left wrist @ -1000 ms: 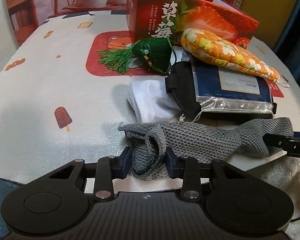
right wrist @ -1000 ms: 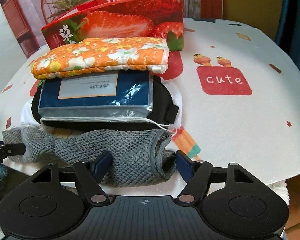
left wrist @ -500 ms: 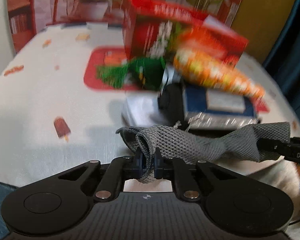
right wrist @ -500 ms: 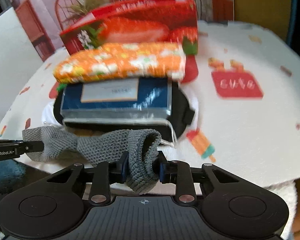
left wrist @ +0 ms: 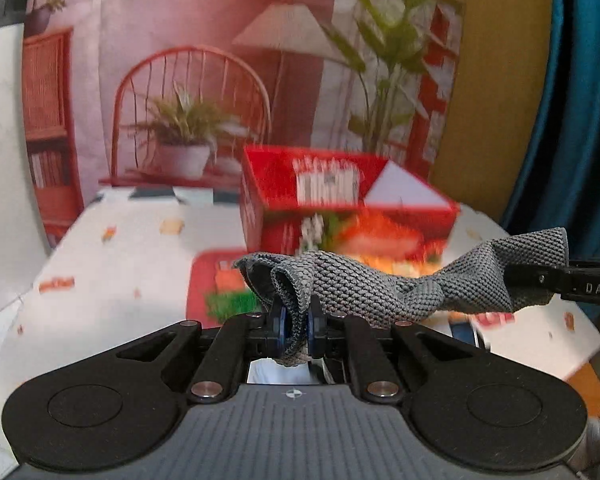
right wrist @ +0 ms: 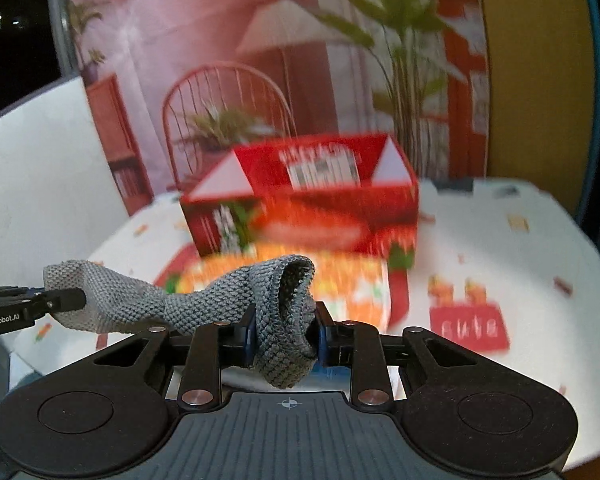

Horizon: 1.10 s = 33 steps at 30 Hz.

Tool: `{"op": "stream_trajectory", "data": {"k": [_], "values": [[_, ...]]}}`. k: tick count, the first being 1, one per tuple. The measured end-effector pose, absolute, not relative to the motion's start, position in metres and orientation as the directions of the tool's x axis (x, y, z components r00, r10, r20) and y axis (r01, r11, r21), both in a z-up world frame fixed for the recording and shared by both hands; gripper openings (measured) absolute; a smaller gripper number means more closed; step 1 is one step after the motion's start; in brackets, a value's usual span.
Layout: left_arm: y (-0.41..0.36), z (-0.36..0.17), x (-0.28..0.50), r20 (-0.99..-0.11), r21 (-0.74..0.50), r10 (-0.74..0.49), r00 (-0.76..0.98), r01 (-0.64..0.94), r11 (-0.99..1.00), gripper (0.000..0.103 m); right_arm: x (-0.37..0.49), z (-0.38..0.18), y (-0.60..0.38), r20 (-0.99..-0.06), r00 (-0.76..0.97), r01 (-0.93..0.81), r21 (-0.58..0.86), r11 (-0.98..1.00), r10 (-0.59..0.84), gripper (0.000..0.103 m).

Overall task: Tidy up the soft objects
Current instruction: 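Carry the grey cloth into the red box and open both grippers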

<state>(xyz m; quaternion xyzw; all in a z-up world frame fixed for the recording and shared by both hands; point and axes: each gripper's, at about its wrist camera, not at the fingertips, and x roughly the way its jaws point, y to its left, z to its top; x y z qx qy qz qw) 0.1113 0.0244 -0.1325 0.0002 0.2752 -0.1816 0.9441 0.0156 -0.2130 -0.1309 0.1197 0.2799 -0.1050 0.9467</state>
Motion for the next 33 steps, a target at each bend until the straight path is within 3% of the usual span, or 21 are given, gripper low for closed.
{"op": "stream_trajectory", "data": {"k": [6, 11, 20, 27, 33], "values": [[0.006, -0.098, 0.164, -0.454, -0.103, -0.354, 0.818, 0.346, 0.932, 0.011, 0.074, -0.094, -0.227, -0.506, 0.846, 0.230, 0.057, 0.971, -0.171, 0.025], [-0.011, -0.080, 0.217, -0.463, -0.105, -0.336, 0.820, 0.325, 0.940, 0.011, 0.133, -0.074, -0.264, -0.516, 0.838, 0.254, 0.085, 0.963, -0.175, 0.025], [-0.050, -0.109, 0.297, -0.583, -0.074, -0.305, 0.753, 0.325, 0.943, 0.011, 0.204, -0.098, -0.313, -0.582, 0.784, 0.295, 0.044, 0.954, -0.216, 0.025], [-0.086, -0.138, 0.333, -0.685, 0.015, -0.258, 0.681, 0.368, 0.930, 0.011, 0.237, -0.147, -0.347, -0.684, 0.705, 0.363, 0.116, 0.924, -0.191, 0.025], [-0.099, -0.154, 0.349, -0.747, 0.014, -0.250, 0.616, 0.390, 0.921, 0.011, 0.255, -0.173, -0.357, -0.749, 0.650, 0.355, 0.151, 0.923, -0.127, 0.025]]}}
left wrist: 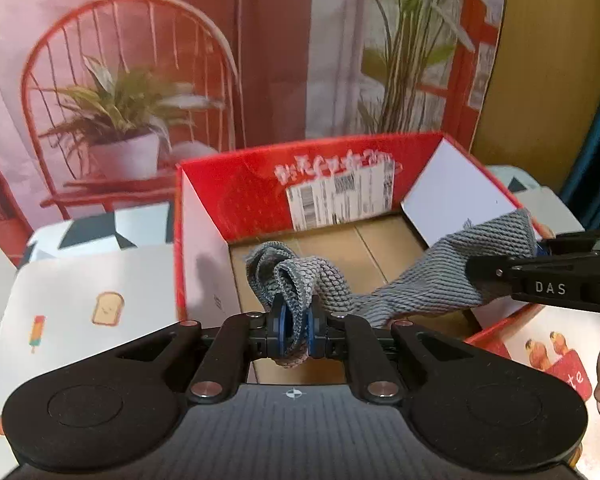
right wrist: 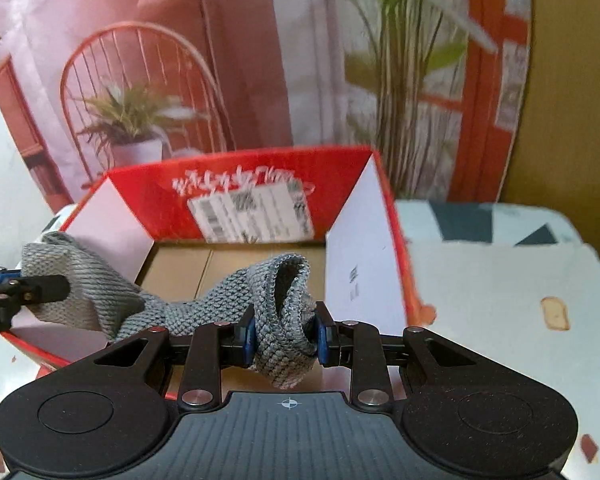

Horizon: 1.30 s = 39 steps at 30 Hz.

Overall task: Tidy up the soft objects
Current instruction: 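Carry the grey cloth into the red box and open both grippers, then move both grippers down to the orange floral oven mitt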

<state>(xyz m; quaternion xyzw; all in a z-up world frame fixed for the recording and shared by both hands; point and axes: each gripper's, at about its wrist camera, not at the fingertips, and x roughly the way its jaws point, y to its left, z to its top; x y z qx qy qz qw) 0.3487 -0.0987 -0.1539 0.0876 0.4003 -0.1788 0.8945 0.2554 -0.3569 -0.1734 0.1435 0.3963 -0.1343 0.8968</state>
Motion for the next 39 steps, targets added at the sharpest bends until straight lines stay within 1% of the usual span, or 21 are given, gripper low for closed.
{"op": "stream_trajectory", "data": {"k": [3, 9, 11, 12, 13, 14, 15, 18, 23, 25, 27, 30, 33, 37, 39], "values": [[-0.104, -0.158, 0.354, -0.769, 0.010, -0.252, 0.588, 0.406, 0.914, 0.011, 0.264, -0.178, -0.357, -0.771, 0.627, 0.343, 0.141, 0.929, -0.114, 0.026], [-0.111, -0.161, 0.364, -0.793, 0.011, -0.256, 0.553, 0.433, 0.901, 0.013, 0.279, -0.181, -0.363, -0.813, 0.577, 0.369, 0.169, 0.914, -0.083, 0.027], [-0.110, -0.162, 0.368, -0.798, -0.005, -0.276, 0.536, 0.451, 0.892, 0.017, 0.285, -0.182, -0.361, -0.822, 0.560, 0.371, 0.137, 0.919, -0.103, 0.031], [-0.110, -0.161, 0.369, -0.798, -0.008, -0.281, 0.533, 0.456, 0.890, 0.031, 0.288, -0.183, -0.360, -0.827, 0.550, 0.372, 0.121, 0.920, -0.113, 0.035], [-0.110, -0.159, 0.370, -0.794, -0.008, -0.286, 0.536, 0.461, 0.887, 0.051, 0.290, -0.184, -0.361, -0.831, 0.544, 0.373, 0.111, 0.921, -0.119, 0.038], [-0.108, -0.155, 0.370, -0.782, -0.008, -0.296, 0.548, 0.466, 0.885, 0.058, 0.291, -0.183, -0.361, -0.830, 0.544, 0.371, 0.106, 0.922, -0.123, 0.040], [-0.107, -0.152, 0.370, -0.770, -0.008, -0.306, 0.559, 0.471, 0.882, 0.062, 0.293, -0.182, -0.360, -0.829, 0.545, 0.371, 0.104, 0.923, -0.126, 0.044], [-0.099, -0.137, 0.366, -0.736, -0.023, -0.335, 0.588, 0.472, 0.881, 0.062, 0.293, -0.172, -0.361, -0.814, 0.567, 0.374, 0.115, 0.920, -0.128, 0.059], [-0.080, -0.115, 0.345, -0.672, -0.050, -0.367, 0.643, 0.455, 0.889, 0.062, 0.270, -0.148, -0.353, -0.726, 0.675, 0.343, 0.155, 0.927, -0.129, 0.066], [-0.070, -0.109, 0.332, -0.649, -0.056, -0.371, 0.664, 0.444, 0.894, 0.062, 0.256, -0.138, -0.347, -0.684, 0.720, 0.316, 0.171, 0.933, -0.118, 0.076], [-0.062, -0.106, 0.318, -0.629, -0.064, -0.371, 0.683, 0.430, 0.900, 0.062, 0.241, -0.128, -0.338, -0.648, 0.753, 0.281, 0.165, 0.946, -0.111, 0.079], [-0.047, -0.104, 0.297, -0.603, -0.095, -0.386, 0.698, 0.418, 0.904, 0.062, 0.218, -0.117, -0.328, -0.603, 0.789, 0.265, 0.156, 0.952, -0.121, 0.080], [-0.036, -0.112, 0.278, -0.606, -0.132, -0.392, 0.692, 0.398, 0.908, 0.062, 0.194, -0.114, -0.319, -0.569, 0.815, 0.255, 0.175, 0.951, -0.114, 0.081], [-0.033, -0.132, 0.263, -0.636, -0.189, -0.413, 0.652, 0.387, 0.903, 0.061, 0.165, -0.125, -0.308, -0.566, 0.815, 0.275, 0.191, 0.942, -0.123, 0.081], [-0.036, -0.142, 0.257, -0.651, -0.190, -0.415, 0.635, 0.392, 0.900, 0.060, 0.152, -0.134, -0.303, -0.578, 0.808, 0.282, 0.200, 0.938, -0.119, 0.081]]}}
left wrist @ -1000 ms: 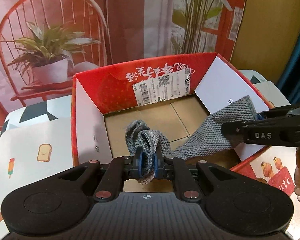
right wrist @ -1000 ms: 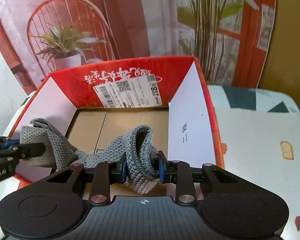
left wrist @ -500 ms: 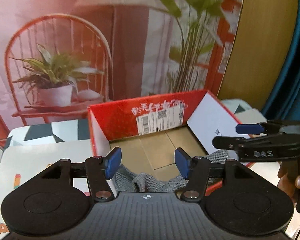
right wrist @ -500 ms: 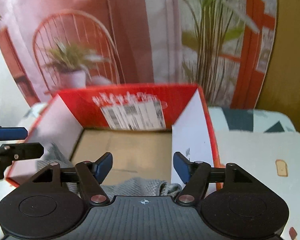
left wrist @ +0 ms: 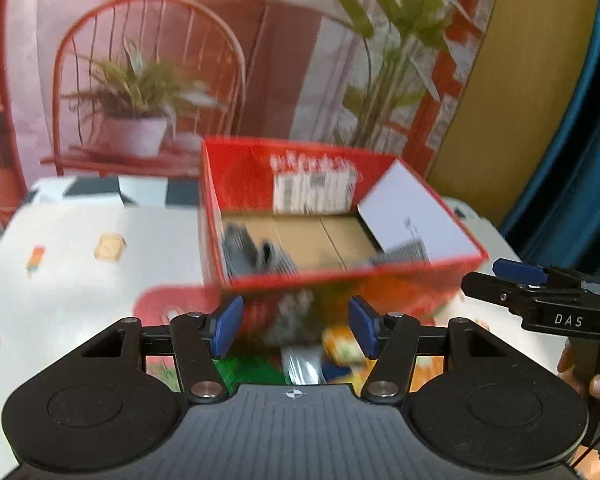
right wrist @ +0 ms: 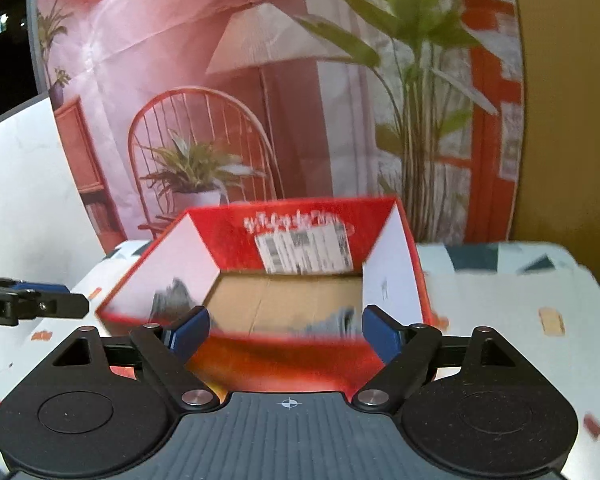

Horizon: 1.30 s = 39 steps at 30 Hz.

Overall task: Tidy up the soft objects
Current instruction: 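Move both grippers down to the orange floral oven mitt, then grasp the mitt body with the left gripper while the right gripper grasps its white strap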

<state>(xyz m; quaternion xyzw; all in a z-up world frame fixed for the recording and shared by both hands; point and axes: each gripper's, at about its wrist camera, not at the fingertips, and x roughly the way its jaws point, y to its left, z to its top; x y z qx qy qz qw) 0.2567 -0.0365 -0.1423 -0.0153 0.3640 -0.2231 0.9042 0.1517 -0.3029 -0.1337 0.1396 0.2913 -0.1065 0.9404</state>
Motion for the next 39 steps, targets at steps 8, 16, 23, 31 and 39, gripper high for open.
{"op": "stream_trajectory", "data": {"k": [8, 16, 23, 31, 39], "values": [[-0.046, -0.173, 0.238, -0.686, -0.247, -0.462, 0.562, 0.417, 0.875, 0.058, 0.114, -0.167, -0.269, -0.641, 0.757, 0.269, 0.125, 0.955, -0.129, 0.081], [-0.049, -0.194, 0.229, -0.719, -0.283, -0.468, 0.515, 0.398, 0.873, 0.057, 0.102, -0.180, -0.274, -0.666, 0.739, 0.316, 0.202, 0.927, -0.107, 0.086], [-0.053, -0.208, 0.226, -0.743, -0.304, -0.470, 0.476, 0.386, 0.871, 0.057, 0.100, -0.199, -0.277, -0.712, 0.698, 0.342, 0.242, 0.908, -0.073, 0.088], [-0.057, -0.219, 0.227, -0.770, -0.304, -0.464, 0.438, 0.388, 0.870, 0.057, 0.099, -0.214, -0.278, -0.740, 0.671, 0.353, 0.271, 0.896, -0.041, 0.088], [-0.053, -0.236, 0.229, -0.779, -0.340, -0.473, 0.410, 0.357, 0.870, 0.051, 0.103, -0.220, -0.281, -0.746, 0.665, 0.350, 0.306, 0.886, -0.005, 0.088]]}}
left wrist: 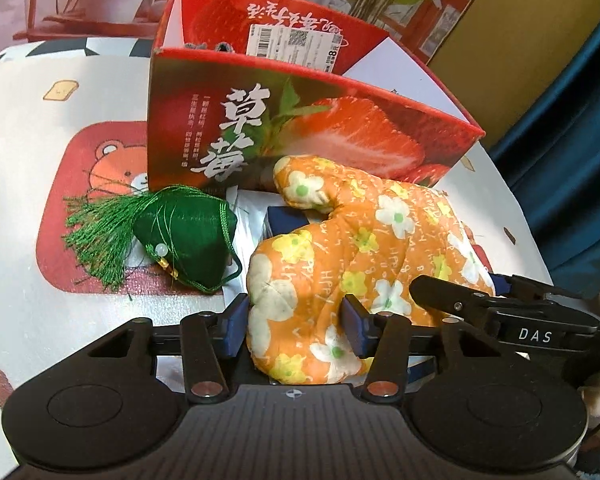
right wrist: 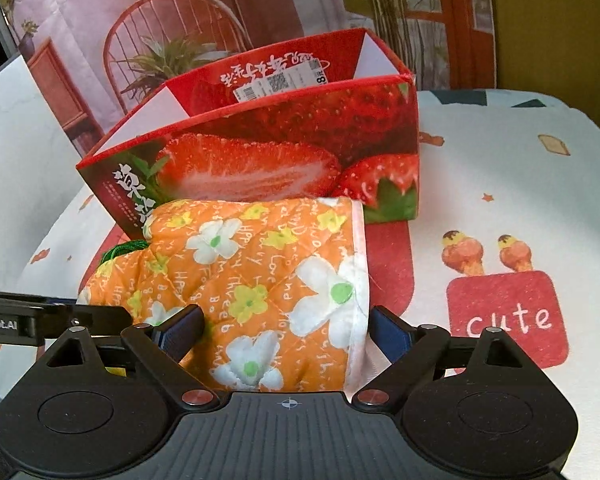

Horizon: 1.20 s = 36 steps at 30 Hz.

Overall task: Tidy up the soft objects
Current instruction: 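Grasp the mitt body with the left gripper while the right gripper grasps its white strap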

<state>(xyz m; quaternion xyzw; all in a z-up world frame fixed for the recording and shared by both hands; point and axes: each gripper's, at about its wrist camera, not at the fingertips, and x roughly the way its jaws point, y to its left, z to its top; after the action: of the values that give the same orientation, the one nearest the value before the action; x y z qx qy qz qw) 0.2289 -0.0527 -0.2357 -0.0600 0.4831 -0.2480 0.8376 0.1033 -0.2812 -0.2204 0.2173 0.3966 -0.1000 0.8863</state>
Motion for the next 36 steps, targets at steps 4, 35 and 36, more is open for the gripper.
{"op": "stream_trajectory", "data": {"k": [4, 35, 36], "values": [[-0.053, -0.240, 0.231, -0.783, -0.347, -0.477, 0.401, 0.354, 0.868, 0.050, 0.106, -0.224, -0.283, -0.746, 0.665, 0.351, 0.324, 0.878, 0.009, 0.087], [-0.037, -0.193, 0.216, -0.671, -0.336, -0.521, 0.528, 0.410, 0.848, 0.020, 0.105, -0.159, -0.254, -0.620, 0.779, 0.195, 0.097, 0.976, -0.094, 0.009], [-0.036, -0.189, 0.215, -0.663, -0.333, -0.523, 0.537, 0.413, 0.847, 0.020, 0.106, -0.157, -0.255, -0.614, 0.784, 0.193, 0.098, 0.976, -0.093, 0.009]]}}
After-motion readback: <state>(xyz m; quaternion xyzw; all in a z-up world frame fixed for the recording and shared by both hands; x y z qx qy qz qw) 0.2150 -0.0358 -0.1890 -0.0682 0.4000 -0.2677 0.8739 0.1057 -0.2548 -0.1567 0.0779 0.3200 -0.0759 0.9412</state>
